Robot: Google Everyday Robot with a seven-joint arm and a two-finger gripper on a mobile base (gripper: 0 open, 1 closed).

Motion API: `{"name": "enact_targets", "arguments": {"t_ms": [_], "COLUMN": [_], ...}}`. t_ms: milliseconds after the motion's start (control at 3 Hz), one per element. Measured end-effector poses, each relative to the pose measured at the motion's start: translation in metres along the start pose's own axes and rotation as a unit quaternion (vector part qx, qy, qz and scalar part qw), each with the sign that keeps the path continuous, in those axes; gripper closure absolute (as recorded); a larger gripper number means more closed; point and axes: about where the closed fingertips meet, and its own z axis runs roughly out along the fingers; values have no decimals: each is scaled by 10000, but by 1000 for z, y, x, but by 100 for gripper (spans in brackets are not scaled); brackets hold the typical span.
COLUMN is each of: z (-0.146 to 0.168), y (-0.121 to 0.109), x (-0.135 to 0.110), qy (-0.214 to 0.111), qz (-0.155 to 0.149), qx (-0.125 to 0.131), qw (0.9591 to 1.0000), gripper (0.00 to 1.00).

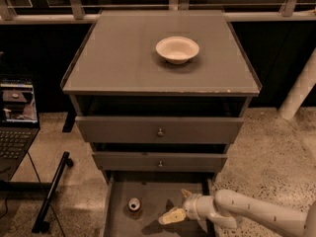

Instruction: Pick orange can from bottom drawer and place on counter

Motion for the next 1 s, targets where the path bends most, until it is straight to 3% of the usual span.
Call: {"name": "enact_targets", "arguments": {"t_ms": [333,1000], "z": [4,66], "y": [-8,-15], "x": [18,23], "qy": [18,-169], "qz": [347,188], "qx": [213,-154], "qw": [9992,9996], "gripper": [0,0]}}
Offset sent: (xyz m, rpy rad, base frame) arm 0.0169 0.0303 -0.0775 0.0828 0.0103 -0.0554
